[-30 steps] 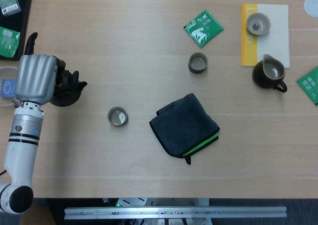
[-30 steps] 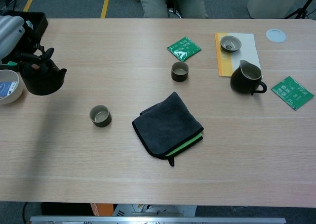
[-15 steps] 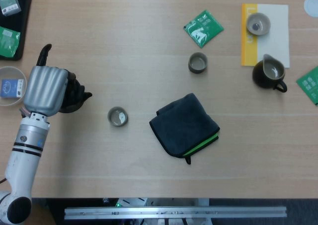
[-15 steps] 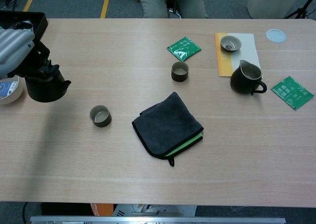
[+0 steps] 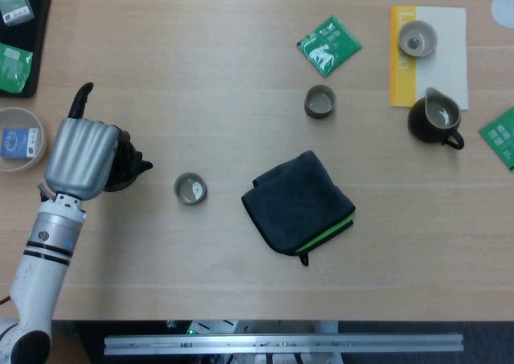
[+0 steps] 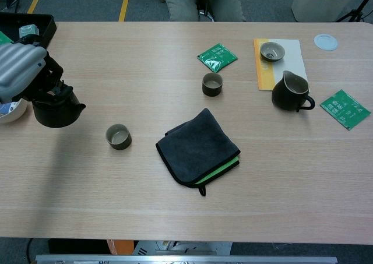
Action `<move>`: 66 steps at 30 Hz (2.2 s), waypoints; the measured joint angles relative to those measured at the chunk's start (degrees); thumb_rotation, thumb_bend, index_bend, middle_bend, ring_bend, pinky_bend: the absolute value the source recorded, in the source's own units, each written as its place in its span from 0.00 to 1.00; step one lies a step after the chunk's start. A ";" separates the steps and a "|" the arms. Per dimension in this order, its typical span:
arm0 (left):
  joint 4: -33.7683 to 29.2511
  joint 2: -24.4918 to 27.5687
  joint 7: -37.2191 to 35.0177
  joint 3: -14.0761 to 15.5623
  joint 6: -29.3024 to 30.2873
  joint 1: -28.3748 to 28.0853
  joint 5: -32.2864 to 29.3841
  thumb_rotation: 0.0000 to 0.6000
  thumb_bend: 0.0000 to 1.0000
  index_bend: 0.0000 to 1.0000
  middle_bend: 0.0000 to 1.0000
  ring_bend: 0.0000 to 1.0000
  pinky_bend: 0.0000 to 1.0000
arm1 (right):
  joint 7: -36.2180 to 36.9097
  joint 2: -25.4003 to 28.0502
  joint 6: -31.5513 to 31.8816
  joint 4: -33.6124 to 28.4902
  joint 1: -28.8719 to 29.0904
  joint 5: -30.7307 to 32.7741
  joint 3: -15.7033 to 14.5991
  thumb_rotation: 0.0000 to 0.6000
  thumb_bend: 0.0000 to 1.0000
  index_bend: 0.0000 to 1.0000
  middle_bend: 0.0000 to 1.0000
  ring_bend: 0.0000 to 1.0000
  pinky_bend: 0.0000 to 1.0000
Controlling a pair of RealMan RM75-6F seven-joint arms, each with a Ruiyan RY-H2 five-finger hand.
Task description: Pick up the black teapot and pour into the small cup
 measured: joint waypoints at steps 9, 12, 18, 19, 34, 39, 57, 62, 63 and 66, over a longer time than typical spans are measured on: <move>-0.36 -1.80 3.11 1.43 0.60 0.81 2.11 0.85 0.36 0.84 1.00 0.87 0.08 | 0.51 -0.06 0.09 0.48 -0.16 0.08 -0.08 1.00 0.19 0.46 0.42 0.28 0.30; -0.56 -2.66 4.33 1.88 0.75 1.00 3.06 0.84 0.36 0.84 1.00 0.87 0.08 | 0.74 -0.12 0.04 0.69 -0.17 0.06 -0.13 1.00 0.19 0.46 0.42 0.28 0.30; -0.91 -4.23 6.91 2.27 0.77 1.12 3.94 0.85 0.36 0.84 1.00 0.87 0.08 | 1.28 -0.23 0.05 1.20 -0.23 0.11 -0.14 1.00 0.19 0.46 0.42 0.29 0.30; -0.93 -4.51 7.24 2.28 0.75 1.13 4.01 0.86 0.36 0.84 1.00 0.87 0.08 | 1.38 -0.23 0.07 1.28 -0.24 0.13 -0.14 1.00 0.19 0.46 0.42 0.29 0.30; 2.03 -9.05 11.27 1.89 1.07 1.41 4.98 0.85 0.36 0.84 1.00 0.87 0.08 | 2.71 -0.22 0.13 2.35 -0.40 0.28 -0.09 1.00 0.19 0.46 0.42 0.28 0.30; 3.28 -10.10 12.36 1.87 1.67 1.74 5.73 0.88 0.36 0.83 1.00 0.87 0.08 | 2.81 -0.26 0.13 2.49 -0.42 0.30 -0.09 1.00 0.19 0.46 0.42 0.29 0.30; 5.50 -13.01 17.05 2.07 3.20 3.06 7.30 0.91 0.36 0.83 1.00 0.87 0.08 | 3.63 -0.44 0.40 3.22 -0.72 0.43 -0.09 1.00 0.19 0.46 0.42 0.29 0.30; 5.68 -13.29 17.84 2.04 3.46 3.26 7.89 0.94 0.36 0.83 1.00 0.87 0.08 | 3.78 -0.52 0.44 3.39 -0.72 0.42 -0.05 1.00 0.19 0.46 0.42 0.29 0.30; 5.69 -13.35 17.97 2.01 3.47 3.31 7.93 0.93 0.36 0.83 1.00 0.87 0.08 | 3.82 -0.54 0.46 3.42 -0.72 0.40 -0.04 1.00 0.19 0.46 0.42 0.29 0.30; 5.84 -13.43 18.30 1.93 3.54 3.37 8.25 0.94 0.36 0.83 1.00 0.87 0.08 | 3.91 -0.60 0.44 3.54 -0.75 0.42 -0.06 1.00 0.19 0.46 0.42 0.28 0.30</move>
